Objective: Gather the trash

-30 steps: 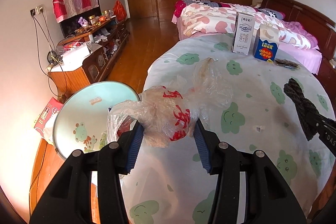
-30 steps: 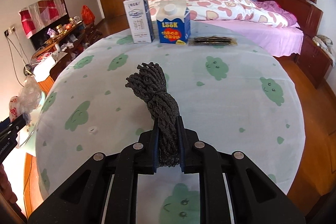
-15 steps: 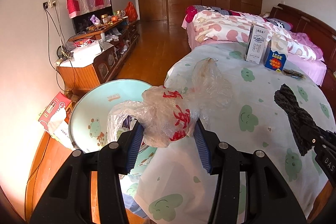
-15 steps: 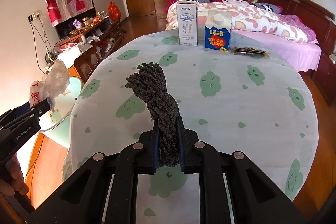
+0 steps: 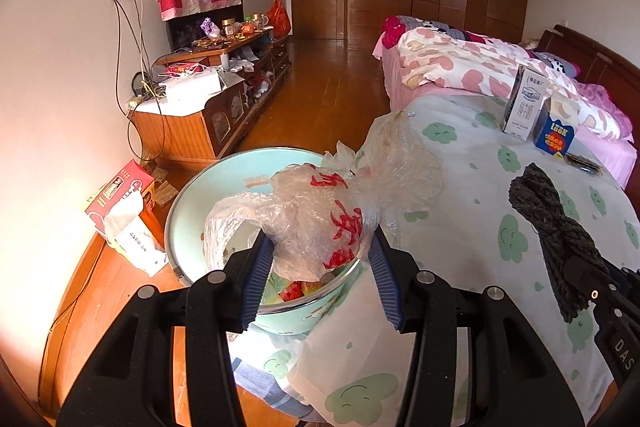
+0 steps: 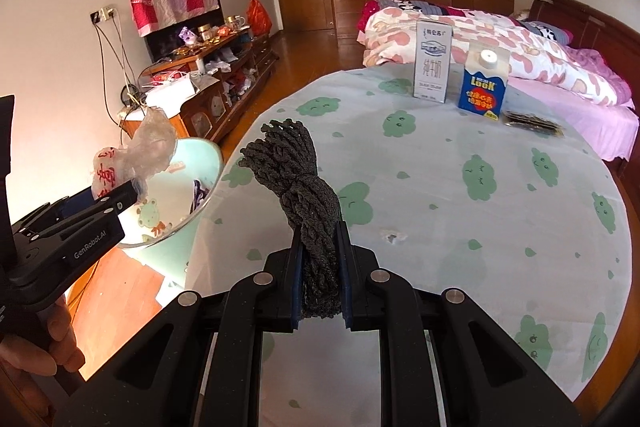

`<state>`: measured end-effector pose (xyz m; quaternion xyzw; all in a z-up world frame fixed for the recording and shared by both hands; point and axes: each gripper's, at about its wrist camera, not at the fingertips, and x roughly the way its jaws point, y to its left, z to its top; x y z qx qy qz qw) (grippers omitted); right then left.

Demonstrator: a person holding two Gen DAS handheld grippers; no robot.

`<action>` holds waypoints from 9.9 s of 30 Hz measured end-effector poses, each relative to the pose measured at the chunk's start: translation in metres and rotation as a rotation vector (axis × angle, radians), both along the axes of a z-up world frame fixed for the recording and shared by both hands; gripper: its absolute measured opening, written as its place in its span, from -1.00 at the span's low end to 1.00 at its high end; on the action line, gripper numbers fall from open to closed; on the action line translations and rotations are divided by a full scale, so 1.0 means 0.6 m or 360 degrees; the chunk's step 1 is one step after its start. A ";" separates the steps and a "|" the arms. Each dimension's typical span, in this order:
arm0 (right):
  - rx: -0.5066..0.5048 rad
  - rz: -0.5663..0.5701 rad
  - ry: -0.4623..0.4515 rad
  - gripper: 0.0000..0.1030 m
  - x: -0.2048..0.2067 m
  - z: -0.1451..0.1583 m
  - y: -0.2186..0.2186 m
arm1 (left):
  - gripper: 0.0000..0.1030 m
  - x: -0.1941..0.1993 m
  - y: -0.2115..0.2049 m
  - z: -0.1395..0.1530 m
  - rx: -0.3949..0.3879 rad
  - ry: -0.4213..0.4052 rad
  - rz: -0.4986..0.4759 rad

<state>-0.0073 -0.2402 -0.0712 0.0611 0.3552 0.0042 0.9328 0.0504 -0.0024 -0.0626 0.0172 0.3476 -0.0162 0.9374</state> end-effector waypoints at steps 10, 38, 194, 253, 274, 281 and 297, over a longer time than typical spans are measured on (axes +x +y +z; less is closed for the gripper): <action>0.0005 0.0074 -0.0007 -0.69 0.026 0.010 0.052 | -0.07 0.028 0.043 0.016 0.0023 -0.0038 0.0107; 0.0027 0.0193 0.0038 -0.69 0.113 0.008 0.170 | -0.06 0.101 0.140 -0.025 -0.0041 0.0076 0.0312; 0.0025 -0.0086 -0.0738 0.87 -0.082 0.027 0.121 | 0.88 -0.152 0.137 0.099 0.0032 -0.0465 0.0252; -0.0046 -0.0999 0.0301 0.91 0.199 -0.093 -0.343 | 0.88 -0.046 0.230 0.037 -0.0046 -0.0267 0.0431; -0.0044 -0.1003 0.0315 0.91 0.203 -0.095 -0.347 | 0.88 -0.060 0.323 0.071 -0.0061 -0.0385 0.0676; -0.0041 -0.1005 0.0320 0.91 0.212 -0.100 -0.358 | 0.88 -0.078 0.395 0.095 -0.0110 -0.0436 0.0904; -0.0041 -0.1010 0.0332 0.91 0.215 -0.100 -0.359 | 0.88 -0.096 0.348 0.126 -0.0084 -0.0483 0.0856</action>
